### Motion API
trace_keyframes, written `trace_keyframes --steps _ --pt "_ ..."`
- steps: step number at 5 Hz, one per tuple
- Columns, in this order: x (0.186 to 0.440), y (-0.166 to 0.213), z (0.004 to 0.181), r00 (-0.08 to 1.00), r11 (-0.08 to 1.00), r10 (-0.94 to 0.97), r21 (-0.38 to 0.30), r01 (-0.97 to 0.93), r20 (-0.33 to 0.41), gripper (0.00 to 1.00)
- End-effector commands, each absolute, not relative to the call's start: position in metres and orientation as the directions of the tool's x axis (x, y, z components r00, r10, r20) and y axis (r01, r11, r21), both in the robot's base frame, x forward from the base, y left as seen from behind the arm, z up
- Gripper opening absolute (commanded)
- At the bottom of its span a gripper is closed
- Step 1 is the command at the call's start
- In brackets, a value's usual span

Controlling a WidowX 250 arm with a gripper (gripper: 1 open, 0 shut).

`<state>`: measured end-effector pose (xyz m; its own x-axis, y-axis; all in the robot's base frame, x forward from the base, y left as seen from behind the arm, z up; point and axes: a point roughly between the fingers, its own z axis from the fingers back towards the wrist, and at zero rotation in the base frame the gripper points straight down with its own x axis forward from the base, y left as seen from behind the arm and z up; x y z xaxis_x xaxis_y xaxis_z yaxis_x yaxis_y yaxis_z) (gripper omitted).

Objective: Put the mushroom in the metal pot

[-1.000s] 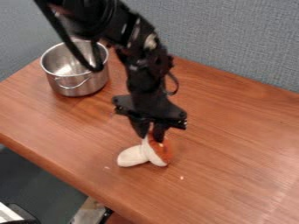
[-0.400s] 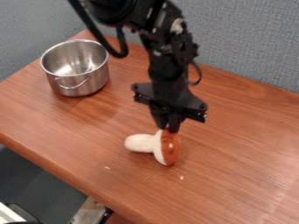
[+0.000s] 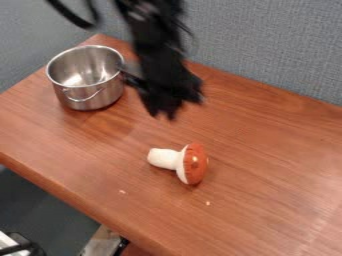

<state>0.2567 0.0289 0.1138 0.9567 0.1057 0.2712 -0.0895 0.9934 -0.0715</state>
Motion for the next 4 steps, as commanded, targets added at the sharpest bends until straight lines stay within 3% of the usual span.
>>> trace_keyframes --steps 1,3,4 --pt "0.253 0.035 0.119 0.94 0.988 0.154 -0.07 -0.139 0.304 1.0" --pt "0.235 0.052 0.108 0.898 0.943 0.329 -0.055 -0.327 0.292 1.0" --pt "0.241 0.047 0.113 0.882 0.924 0.379 -0.07 -0.375 0.279 1.0"
